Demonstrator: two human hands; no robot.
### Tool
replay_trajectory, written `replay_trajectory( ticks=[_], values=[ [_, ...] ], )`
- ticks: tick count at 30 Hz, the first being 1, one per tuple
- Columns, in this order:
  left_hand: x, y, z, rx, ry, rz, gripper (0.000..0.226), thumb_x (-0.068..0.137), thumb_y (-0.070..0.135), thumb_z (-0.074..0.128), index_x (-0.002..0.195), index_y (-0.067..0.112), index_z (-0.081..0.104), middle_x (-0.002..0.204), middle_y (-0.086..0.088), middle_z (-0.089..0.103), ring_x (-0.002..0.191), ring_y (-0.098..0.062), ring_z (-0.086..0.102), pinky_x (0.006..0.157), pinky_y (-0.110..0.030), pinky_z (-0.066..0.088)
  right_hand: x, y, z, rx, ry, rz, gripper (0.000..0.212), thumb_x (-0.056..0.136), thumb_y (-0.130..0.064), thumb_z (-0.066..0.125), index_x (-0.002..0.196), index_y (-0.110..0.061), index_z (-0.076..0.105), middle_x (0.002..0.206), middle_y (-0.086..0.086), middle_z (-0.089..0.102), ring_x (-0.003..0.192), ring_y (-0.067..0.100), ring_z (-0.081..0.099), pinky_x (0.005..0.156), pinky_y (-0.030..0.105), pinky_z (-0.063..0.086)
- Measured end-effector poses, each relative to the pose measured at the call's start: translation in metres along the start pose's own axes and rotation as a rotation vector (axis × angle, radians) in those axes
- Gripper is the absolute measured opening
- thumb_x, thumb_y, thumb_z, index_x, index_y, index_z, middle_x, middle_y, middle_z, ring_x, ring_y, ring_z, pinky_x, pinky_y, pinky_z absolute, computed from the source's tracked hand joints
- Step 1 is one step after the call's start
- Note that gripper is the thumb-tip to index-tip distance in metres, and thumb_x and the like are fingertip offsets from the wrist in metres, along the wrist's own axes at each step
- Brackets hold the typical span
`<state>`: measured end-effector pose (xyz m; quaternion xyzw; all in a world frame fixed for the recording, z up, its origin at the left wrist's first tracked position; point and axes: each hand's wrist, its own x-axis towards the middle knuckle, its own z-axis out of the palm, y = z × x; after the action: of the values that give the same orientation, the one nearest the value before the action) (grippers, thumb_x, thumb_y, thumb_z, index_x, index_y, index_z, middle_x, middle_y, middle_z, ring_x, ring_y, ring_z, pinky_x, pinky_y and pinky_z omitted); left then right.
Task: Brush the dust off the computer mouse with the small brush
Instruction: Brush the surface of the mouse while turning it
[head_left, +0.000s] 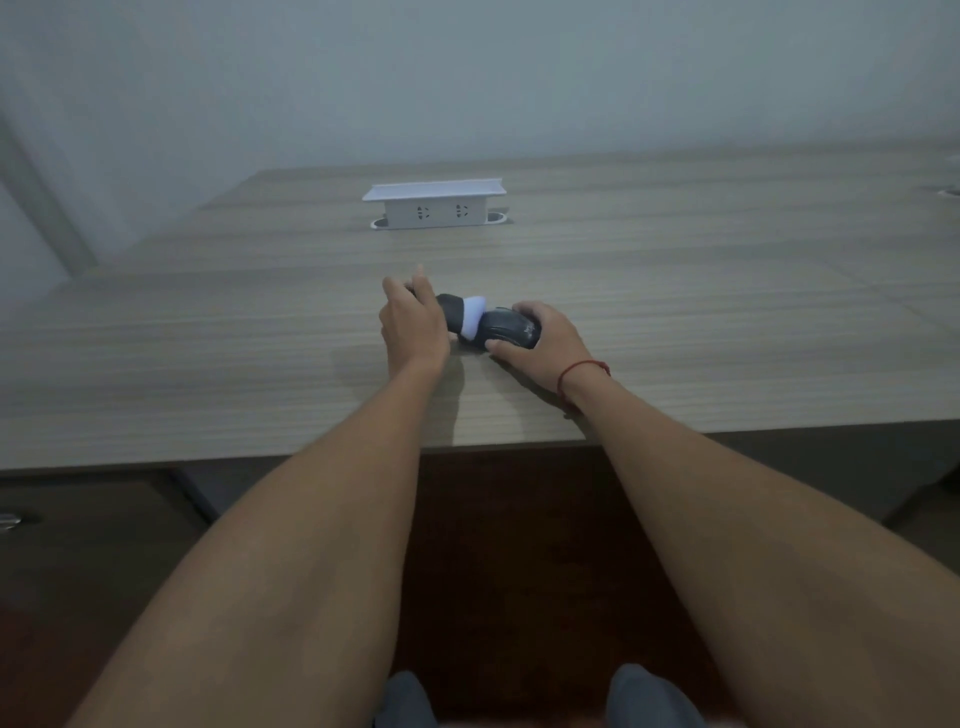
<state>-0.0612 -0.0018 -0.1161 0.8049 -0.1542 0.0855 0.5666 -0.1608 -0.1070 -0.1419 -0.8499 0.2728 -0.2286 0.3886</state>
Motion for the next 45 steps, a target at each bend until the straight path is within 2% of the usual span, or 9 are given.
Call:
replay_trajectory(
  ticks=[8,11,14,23,28,33,37,41,45],
  values=[
    [0.001,-0.004,-0.011,0.194,0.030,-0.132,0.042,0.102,0.035,0.033,0.121,0.000,0.047,0.120,-0.019,0.059,0.109,-0.036,0.058,0.076,-0.035,0.040,-0.003,0.000,-0.007,0.048,-0.086,-0.038,0.068,0.077,-0.029,0.078,0.137,-0.019,0.049,0.131,0.002,0.055,0.120,0.021,0.053,0.105,0.041,0.045],
    [0.005,-0.003,-0.021,0.143,0.035,-0.054,0.042,0.102,0.037,0.035,0.112,-0.001,0.049,0.115,-0.020,0.061,0.102,-0.034,0.058,0.074,-0.033,0.037,-0.003,0.000,-0.009,0.057,-0.093,-0.046,0.069,0.077,-0.028,0.079,0.138,-0.017,0.049,0.133,0.004,0.055,0.120,0.020,0.053,0.105,0.038,0.044],
    [0.002,0.006,-0.018,0.039,0.005,0.010,0.035,0.102,0.036,0.035,0.101,0.004,0.049,0.109,-0.018,0.062,0.087,-0.024,0.052,0.072,-0.031,0.035,-0.004,0.001,-0.006,0.050,-0.073,-0.050,0.070,0.073,-0.033,0.081,0.136,-0.020,0.051,0.131,0.002,0.057,0.116,0.019,0.053,0.104,0.040,0.045],
    [0.000,0.005,-0.014,-0.011,0.017,-0.141,0.044,0.101,0.038,0.036,0.115,-0.001,0.051,0.106,-0.012,0.058,0.089,-0.019,0.050,0.070,-0.024,0.033,-0.005,-0.001,-0.012,0.137,-0.119,-0.030,0.072,0.070,-0.024,0.085,0.134,-0.015,0.055,0.126,0.001,0.055,0.109,0.012,0.051,0.090,0.023,0.040],
    [-0.014,0.014,0.000,-0.057,-0.103,-0.029,0.034,0.097,0.034,0.046,0.111,0.003,0.048,0.096,-0.004,0.053,0.089,-0.021,0.056,0.066,-0.022,0.041,-0.004,0.001,-0.007,0.125,-0.096,-0.005,0.073,0.068,-0.026,0.086,0.132,-0.014,0.054,0.122,0.000,0.060,0.108,0.016,0.056,0.094,0.030,0.048],
    [-0.007,0.004,-0.011,0.007,-0.038,-0.156,0.033,0.097,0.021,0.046,0.121,-0.001,0.044,0.121,-0.017,0.058,0.106,-0.030,0.059,0.075,-0.029,0.040,-0.007,0.001,-0.003,0.096,-0.038,-0.001,0.071,0.066,-0.032,0.087,0.128,-0.017,0.056,0.117,-0.001,0.061,0.105,0.017,0.058,0.095,0.034,0.051],
    [-0.009,0.017,-0.014,-0.047,-0.102,-0.069,0.017,0.098,0.020,0.042,0.106,0.005,0.043,0.108,-0.013,0.054,0.090,-0.019,0.049,0.067,-0.020,0.037,-0.009,-0.002,-0.002,0.082,0.012,0.000,0.068,0.068,-0.032,0.085,0.127,-0.017,0.056,0.107,-0.006,0.057,0.099,0.014,0.057,0.090,0.031,0.050],
    [-0.021,0.016,-0.007,-0.027,-0.236,-0.015,0.019,0.099,0.022,0.040,0.107,0.006,0.040,0.109,-0.014,0.054,0.092,-0.024,0.053,0.074,-0.032,0.042,-0.010,-0.002,-0.003,0.062,-0.022,-0.004,0.047,0.072,-0.022,0.080,0.114,-0.019,0.060,0.101,-0.003,0.061,0.096,0.019,0.062,0.087,0.036,0.054],
    [-0.018,0.007,-0.010,-0.018,-0.133,-0.061,0.022,0.099,0.021,0.037,0.112,0.003,0.040,0.109,-0.015,0.054,0.092,-0.027,0.053,0.071,-0.028,0.040,-0.011,-0.003,-0.003,-0.010,-0.008,-0.022,0.050,0.076,-0.029,0.077,0.120,-0.016,0.059,0.105,-0.001,0.061,0.098,0.020,0.059,0.090,0.036,0.051]
  ],
)
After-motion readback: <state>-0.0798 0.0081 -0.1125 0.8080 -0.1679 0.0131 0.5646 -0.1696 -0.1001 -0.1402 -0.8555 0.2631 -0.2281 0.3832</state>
